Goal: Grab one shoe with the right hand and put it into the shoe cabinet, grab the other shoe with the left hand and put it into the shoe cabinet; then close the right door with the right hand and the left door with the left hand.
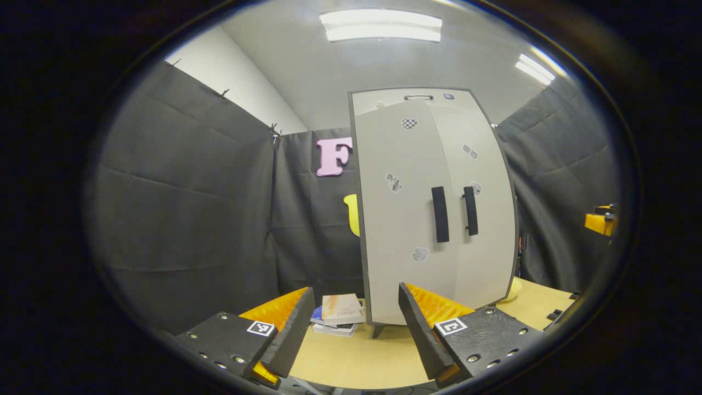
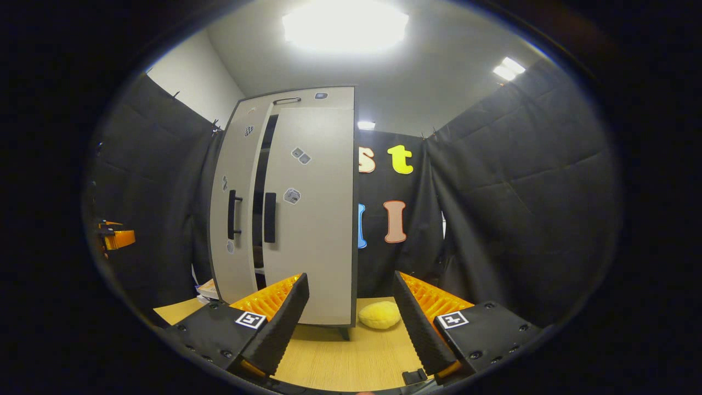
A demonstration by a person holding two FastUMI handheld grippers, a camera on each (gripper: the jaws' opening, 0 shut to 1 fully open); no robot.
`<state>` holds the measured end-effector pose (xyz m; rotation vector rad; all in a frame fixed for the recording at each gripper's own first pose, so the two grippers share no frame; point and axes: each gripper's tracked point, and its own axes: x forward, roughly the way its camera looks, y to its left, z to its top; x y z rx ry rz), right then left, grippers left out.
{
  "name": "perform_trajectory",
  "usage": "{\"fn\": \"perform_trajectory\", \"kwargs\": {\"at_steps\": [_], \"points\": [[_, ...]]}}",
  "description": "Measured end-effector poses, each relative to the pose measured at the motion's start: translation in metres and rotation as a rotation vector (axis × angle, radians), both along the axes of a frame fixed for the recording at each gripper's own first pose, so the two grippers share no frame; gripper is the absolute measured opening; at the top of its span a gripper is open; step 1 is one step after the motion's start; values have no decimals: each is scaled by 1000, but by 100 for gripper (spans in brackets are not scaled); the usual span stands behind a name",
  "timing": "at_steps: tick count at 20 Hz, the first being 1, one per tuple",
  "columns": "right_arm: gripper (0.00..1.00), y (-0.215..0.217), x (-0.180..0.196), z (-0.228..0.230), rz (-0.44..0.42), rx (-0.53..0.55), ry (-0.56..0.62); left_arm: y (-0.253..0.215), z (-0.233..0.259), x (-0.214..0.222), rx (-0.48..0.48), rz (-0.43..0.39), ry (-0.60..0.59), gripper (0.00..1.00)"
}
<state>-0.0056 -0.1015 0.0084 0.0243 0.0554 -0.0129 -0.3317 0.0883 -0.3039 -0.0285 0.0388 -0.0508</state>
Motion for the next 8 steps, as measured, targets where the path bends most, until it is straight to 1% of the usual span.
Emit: {"fn": "perform_trajectory", "kwargs": {"at_steps": [2, 8], "points": [[96, 1, 1, 0, 0, 14, -3, 1, -1, -3, 2, 12, 1, 95], [98, 3, 2, 5, 1, -6, -22, -2, -2, -7, 15, 17, -11, 95]]}}
